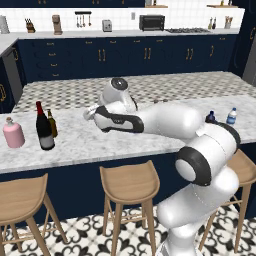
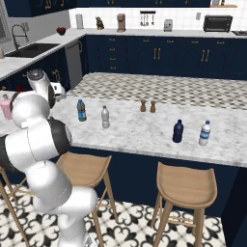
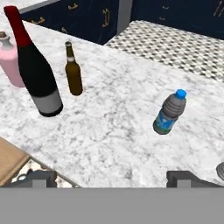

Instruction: Move the plastic bottles in the middle to the plastics group, and the glass bottles in the middle to the glass group.

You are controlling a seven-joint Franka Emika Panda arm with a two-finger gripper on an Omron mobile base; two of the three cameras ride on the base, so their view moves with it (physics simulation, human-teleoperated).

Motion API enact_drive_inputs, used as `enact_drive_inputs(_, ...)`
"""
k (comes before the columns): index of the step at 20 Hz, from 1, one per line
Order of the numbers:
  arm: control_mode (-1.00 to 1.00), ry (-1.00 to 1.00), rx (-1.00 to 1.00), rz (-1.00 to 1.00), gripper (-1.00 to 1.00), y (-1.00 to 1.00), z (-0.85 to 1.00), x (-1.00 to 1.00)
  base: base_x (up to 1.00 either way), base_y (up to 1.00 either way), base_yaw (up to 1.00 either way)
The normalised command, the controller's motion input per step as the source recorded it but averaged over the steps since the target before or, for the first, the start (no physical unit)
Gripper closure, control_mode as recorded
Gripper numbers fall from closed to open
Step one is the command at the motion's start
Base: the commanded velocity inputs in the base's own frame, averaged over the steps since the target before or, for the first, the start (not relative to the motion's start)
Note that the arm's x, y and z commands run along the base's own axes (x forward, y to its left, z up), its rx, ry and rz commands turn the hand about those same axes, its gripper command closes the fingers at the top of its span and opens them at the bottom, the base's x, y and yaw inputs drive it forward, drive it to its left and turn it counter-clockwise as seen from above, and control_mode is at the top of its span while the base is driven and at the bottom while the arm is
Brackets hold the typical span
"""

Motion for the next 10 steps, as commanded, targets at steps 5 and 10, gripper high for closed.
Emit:
enact_drive_inputs(5, -1.00, 0.13, 0.00, -0.30, -1.00, -0.92, 0.01, 0.17, 0.00, 0.00, 0.00)
enact_drive_inputs(10, -1.00, 0.09, 0.00, -0.28, -1.00, -0.54, -0.30, 0.29, 0.00, 0.00, 0.00)
